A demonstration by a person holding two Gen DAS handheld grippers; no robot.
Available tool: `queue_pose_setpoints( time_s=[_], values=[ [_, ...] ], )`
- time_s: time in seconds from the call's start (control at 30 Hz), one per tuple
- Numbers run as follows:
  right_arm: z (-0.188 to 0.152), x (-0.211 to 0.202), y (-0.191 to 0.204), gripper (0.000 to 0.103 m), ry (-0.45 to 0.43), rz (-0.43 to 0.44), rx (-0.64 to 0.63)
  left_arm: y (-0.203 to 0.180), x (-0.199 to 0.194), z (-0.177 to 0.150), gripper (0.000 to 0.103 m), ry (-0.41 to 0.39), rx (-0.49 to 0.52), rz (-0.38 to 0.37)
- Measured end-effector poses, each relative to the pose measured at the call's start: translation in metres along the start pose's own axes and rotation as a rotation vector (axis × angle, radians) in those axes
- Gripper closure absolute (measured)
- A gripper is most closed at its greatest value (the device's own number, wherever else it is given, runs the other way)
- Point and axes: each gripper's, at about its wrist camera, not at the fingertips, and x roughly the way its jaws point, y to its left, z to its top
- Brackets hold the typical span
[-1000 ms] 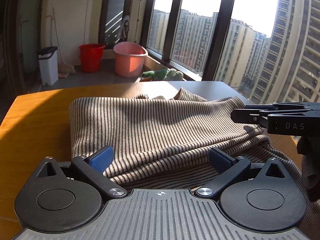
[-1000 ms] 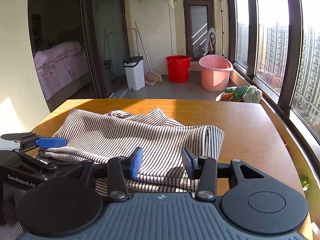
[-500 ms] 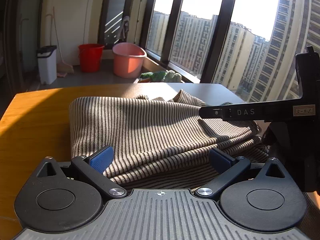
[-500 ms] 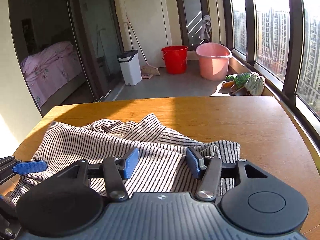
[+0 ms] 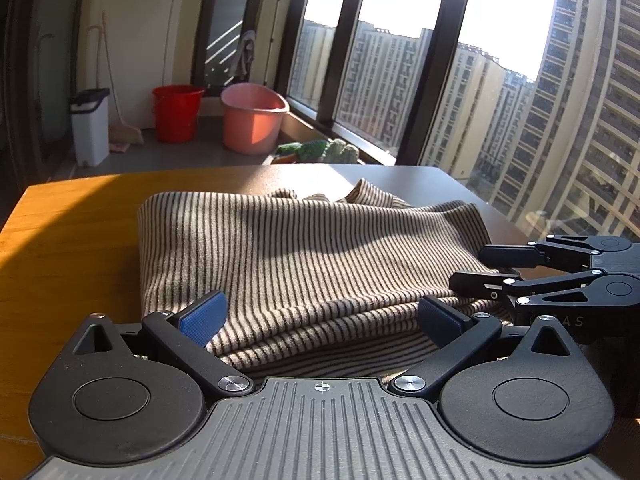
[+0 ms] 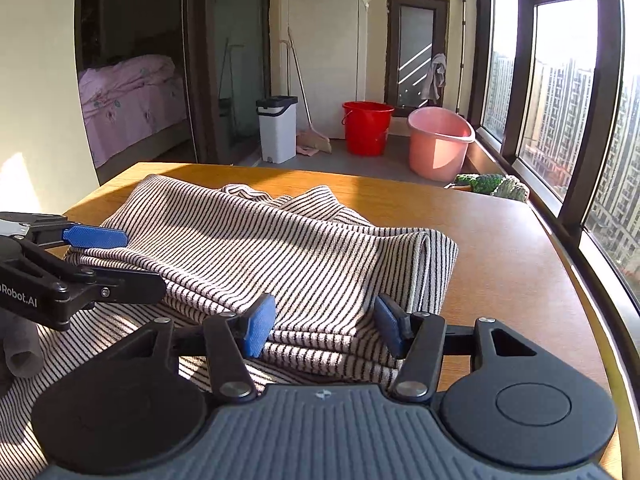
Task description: Fold clothes
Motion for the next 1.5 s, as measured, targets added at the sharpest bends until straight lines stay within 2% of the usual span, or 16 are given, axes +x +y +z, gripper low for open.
queue_pose_setpoints(
  time_s=[0.13,0.23,0.3,0.37,0.47,0.63,0.73,0.87,0.9,0.97,1.0,1.03,1.1,1.27,1.37,1.5],
  values=[
    [0.0,-0.001,-0.002,0.047,-0.004,0.01,0.014,0.014,-0.017,0.01,0.0,-0.047,-0.092,-0.051],
    [0.002,-0.002,-0.005,0.047,-0.002,0.024,0.031,0.029,-0.028,0.019,0.0,-0.094,-0.152,0.016],
    [0.008,-0.005,-0.009,0.047,-0.003,0.04,0.056,0.042,-0.024,0.028,0.0,-0.061,-0.153,0.063],
    [0.019,-0.007,-0.02,0.046,-0.026,0.019,0.083,0.057,-0.014,0.037,0.0,0.015,-0.169,0.076],
    [0.038,-0.005,-0.042,0.036,-0.045,-0.019,0.141,0.084,0.003,0.048,0.005,0.107,-0.264,0.062],
    [0.042,0.034,-0.078,0.033,0.066,-0.008,0.268,0.1,0.016,0.052,0.022,0.128,-0.3,0.043],
    [0.037,0.048,-0.089,0.033,0.09,0.042,0.333,0.101,0.017,0.049,0.023,0.131,-0.311,0.007],
    [0.035,0.057,-0.089,0.033,0.072,0.091,0.325,0.094,0.024,0.049,0.018,0.117,-0.244,-0.005],
    [0.037,0.059,-0.088,0.034,0.072,0.098,0.316,0.091,0.027,0.05,0.018,0.111,-0.222,-0.006],
    [0.038,0.061,-0.082,0.046,0.073,0.103,0.275,0.086,0.033,0.052,0.02,0.099,-0.183,-0.005],
    [0.038,0.062,-0.081,0.057,0.073,0.11,0.271,0.085,0.037,0.053,0.024,0.093,-0.171,-0.001],
    [0.039,0.063,-0.081,0.065,0.073,0.119,0.27,0.084,0.04,0.054,0.035,0.086,-0.159,0.005],
    [0.042,0.068,-0.085,0.071,0.068,0.134,0.277,0.085,0.047,0.058,0.05,0.072,-0.145,0.02],
    [0.073,0.077,-0.089,0.077,0.005,0.126,0.266,0.08,0.015,0.072,0.072,-0.022,-0.124,0.007],
    [0.1,0.053,-0.082,0.078,-0.096,0.157,0.23,0.076,-0.008,0.081,0.075,-0.085,-0.113,-0.006],
    [0.105,-0.009,-0.063,0.078,-0.206,0.203,0.131,0.072,-0.04,0.093,0.075,-0.168,-0.098,-0.023]
  ],
)
